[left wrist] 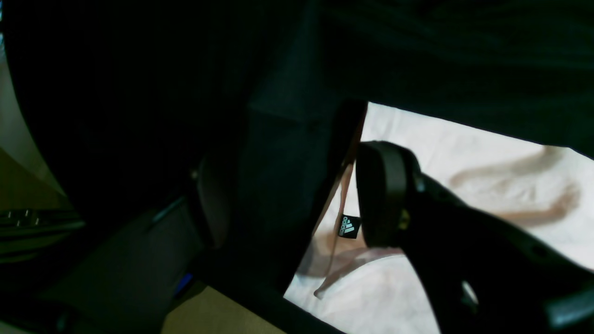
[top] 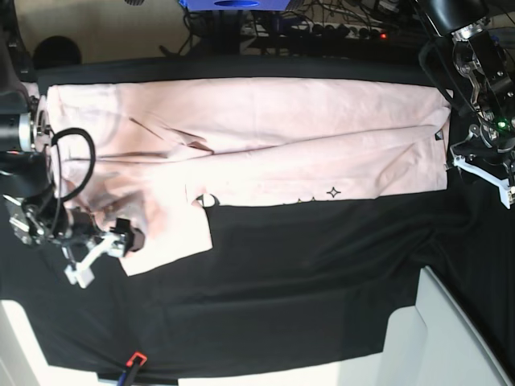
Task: Fold the T-shirt properly
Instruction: 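Grasp the pink flap with the right gripper and fold it onto the shirt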
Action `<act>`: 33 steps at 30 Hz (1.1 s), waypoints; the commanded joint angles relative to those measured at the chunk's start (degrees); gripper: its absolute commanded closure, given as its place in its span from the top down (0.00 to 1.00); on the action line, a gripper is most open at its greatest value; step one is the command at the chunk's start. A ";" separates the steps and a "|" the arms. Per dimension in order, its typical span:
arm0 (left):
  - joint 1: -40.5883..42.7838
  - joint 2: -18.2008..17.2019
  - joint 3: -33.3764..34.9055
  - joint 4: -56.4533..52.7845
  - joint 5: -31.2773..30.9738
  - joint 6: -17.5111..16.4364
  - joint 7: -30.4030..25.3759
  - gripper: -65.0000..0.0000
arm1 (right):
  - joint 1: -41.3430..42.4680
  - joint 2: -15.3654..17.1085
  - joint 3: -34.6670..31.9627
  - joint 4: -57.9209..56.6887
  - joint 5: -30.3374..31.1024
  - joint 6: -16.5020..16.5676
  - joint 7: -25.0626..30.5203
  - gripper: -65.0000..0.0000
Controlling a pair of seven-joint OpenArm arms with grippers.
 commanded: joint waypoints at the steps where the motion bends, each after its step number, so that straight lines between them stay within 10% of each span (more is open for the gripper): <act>1: -0.43 -0.90 -0.26 1.01 0.04 0.45 -1.02 0.62 | 1.14 -0.10 -0.20 0.32 0.15 0.57 -1.17 0.81; 17: -0.43 -0.90 -0.26 0.92 0.04 0.45 -1.02 0.62 | 1.49 -1.24 0.24 2.70 0.59 0.57 0.06 0.00; 33: -0.70 -0.90 -0.17 0.74 0.39 0.45 -1.02 0.62 | -5.55 -1.16 3.67 22.48 0.68 0.57 -13.13 0.00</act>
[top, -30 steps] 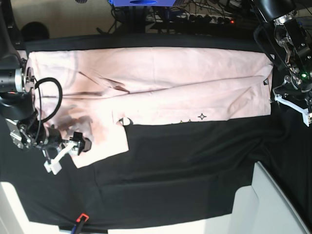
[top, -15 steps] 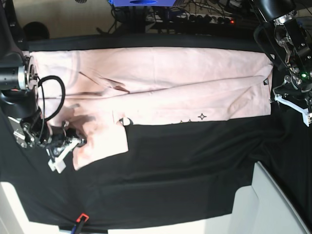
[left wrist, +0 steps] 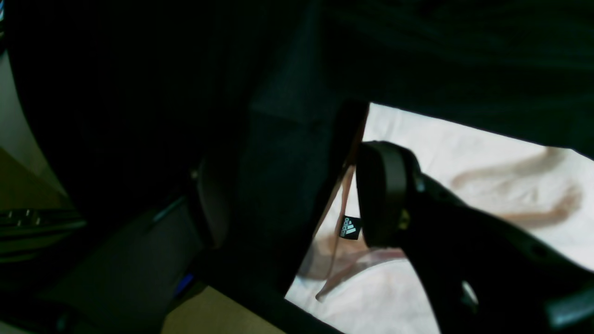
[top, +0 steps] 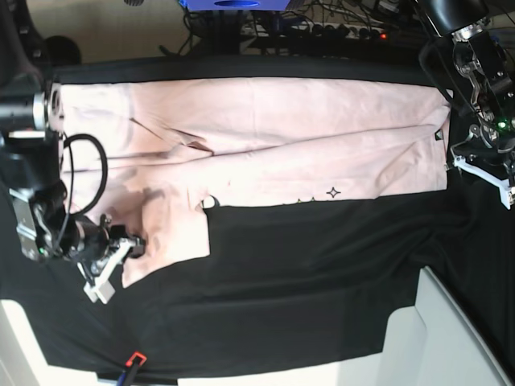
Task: Fold the T-shirt properly
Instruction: 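Grasp the pink flap with the right gripper and fold it onto the shirt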
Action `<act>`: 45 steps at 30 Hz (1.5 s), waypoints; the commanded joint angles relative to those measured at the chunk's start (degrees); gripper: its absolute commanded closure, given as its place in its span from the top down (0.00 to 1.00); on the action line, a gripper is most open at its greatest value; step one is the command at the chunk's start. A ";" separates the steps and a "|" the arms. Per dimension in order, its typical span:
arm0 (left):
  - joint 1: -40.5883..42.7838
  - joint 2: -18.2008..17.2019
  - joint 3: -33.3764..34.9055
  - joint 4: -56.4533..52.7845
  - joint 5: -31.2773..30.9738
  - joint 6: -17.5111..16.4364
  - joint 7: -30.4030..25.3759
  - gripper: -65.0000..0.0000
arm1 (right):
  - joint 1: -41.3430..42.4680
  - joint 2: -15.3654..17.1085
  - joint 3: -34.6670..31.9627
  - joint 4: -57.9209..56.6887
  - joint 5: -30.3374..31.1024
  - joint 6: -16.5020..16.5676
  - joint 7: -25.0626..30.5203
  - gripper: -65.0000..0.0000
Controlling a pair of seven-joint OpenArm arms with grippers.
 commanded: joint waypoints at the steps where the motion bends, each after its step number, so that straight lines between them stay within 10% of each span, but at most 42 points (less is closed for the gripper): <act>1: -0.63 -0.90 -0.17 0.30 0.17 0.45 -1.00 0.62 | -0.66 0.72 2.15 2.78 0.33 0.46 -0.94 0.00; 23: -0.98 -0.55 0.36 -1.28 -0.18 0.45 -1.17 0.61 | -31.69 -2.97 15.60 54.03 0.51 0.46 -26.17 0.00; 45: -0.98 -0.55 0.36 -1.37 -0.18 0.37 -1.17 0.61 | -42.68 -4.29 16.66 60.80 0.51 0.46 -26.61 0.00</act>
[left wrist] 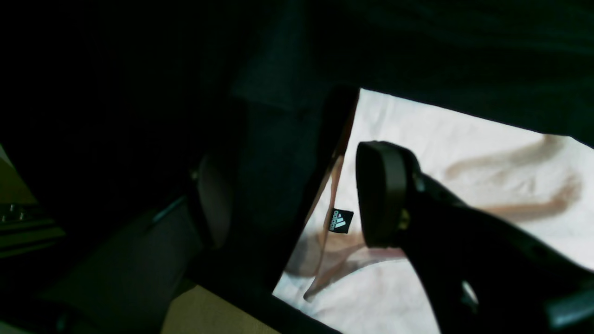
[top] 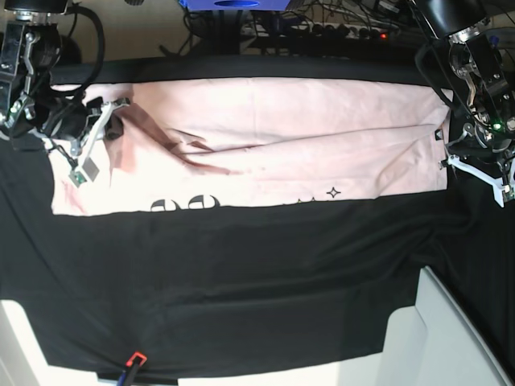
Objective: Fold the T-shirt properly
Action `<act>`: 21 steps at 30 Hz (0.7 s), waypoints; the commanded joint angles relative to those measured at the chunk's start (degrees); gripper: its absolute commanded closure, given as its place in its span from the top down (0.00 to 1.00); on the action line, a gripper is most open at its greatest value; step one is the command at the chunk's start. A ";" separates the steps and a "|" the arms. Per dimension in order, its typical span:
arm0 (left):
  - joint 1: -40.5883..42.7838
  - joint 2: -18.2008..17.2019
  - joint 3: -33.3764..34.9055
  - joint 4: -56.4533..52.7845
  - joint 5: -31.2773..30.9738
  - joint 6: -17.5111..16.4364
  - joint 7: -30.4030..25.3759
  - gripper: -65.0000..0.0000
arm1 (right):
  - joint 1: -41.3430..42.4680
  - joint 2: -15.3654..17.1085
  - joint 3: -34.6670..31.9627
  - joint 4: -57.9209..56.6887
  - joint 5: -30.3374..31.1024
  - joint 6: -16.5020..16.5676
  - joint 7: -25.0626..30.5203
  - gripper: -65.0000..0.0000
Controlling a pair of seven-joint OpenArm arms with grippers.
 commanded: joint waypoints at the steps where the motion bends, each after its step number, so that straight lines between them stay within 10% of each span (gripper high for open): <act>1: -0.55 -0.88 -0.23 1.01 0.04 0.34 -1.15 0.61 | 0.33 -0.86 2.09 0.78 0.70 0.16 0.56 0.00; 5: -0.55 -0.88 -0.23 1.01 0.04 0.34 -1.15 0.61 | 0.24 -4.20 9.30 0.87 0.44 0.16 -0.14 0.06; 11: -0.55 -0.88 -0.23 1.01 0.04 0.34 -1.15 0.61 | 0.24 -5.96 10.97 0.87 0.88 0.16 -3.84 0.52; 21: -0.55 -0.88 -0.23 1.01 0.04 0.34 -1.15 0.61 | -0.90 -12.29 26.35 6.76 0.44 0.07 0.30 0.53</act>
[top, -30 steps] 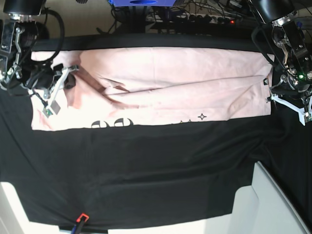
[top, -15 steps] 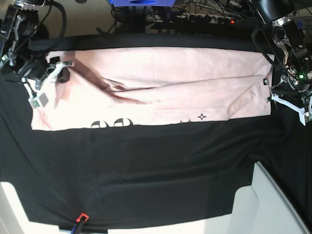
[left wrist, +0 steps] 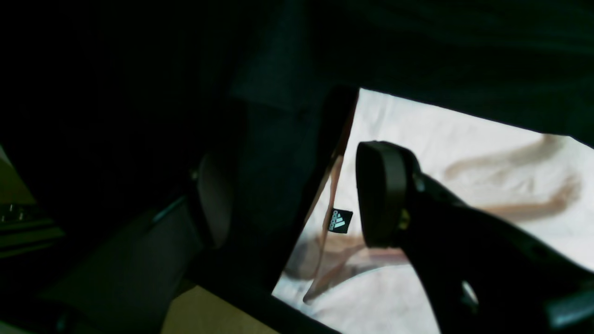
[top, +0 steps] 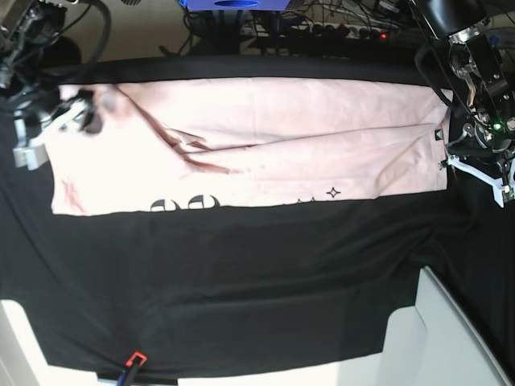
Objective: Fold the T-shirt properly
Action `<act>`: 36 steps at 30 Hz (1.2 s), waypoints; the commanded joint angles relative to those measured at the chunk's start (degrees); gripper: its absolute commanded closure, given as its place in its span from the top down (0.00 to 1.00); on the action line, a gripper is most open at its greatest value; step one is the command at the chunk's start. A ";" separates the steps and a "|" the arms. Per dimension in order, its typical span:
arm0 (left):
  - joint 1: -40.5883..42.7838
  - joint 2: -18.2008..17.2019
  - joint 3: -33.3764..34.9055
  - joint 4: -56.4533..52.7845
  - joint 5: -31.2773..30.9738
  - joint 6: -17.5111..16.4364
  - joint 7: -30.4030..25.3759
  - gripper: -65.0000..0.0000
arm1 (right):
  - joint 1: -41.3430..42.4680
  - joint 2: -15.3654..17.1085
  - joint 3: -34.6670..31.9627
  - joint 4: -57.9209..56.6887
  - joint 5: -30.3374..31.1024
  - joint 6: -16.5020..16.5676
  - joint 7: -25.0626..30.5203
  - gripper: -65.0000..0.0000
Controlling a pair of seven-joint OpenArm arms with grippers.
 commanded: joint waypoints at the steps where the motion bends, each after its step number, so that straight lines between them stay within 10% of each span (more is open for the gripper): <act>1: -0.52 -0.79 -0.23 1.01 0.06 0.37 -1.15 0.61 | -0.66 -0.52 1.84 2.42 0.46 0.13 1.11 0.53; 8: -0.52 -0.18 2.85 1.19 0.06 0.37 -1.15 0.60 | -0.57 -0.87 -0.71 5.58 0.72 0.48 -0.47 0.52; 11: -0.35 0.09 4.87 1.19 0.06 0.37 -1.15 0.53 | -0.92 -0.87 -8.53 5.49 0.64 0.57 -0.38 0.29; 14: -0.35 0.53 5.13 1.10 0.06 0.37 -1.15 0.24 | -0.57 -0.78 -16.36 5.49 0.55 0.57 0.06 0.00; 36: 0.62 0.44 -3.92 0.93 0.06 0.37 -1.24 0.00 | 11.30 0.36 -25.33 -25.01 0.37 0.48 9.90 0.02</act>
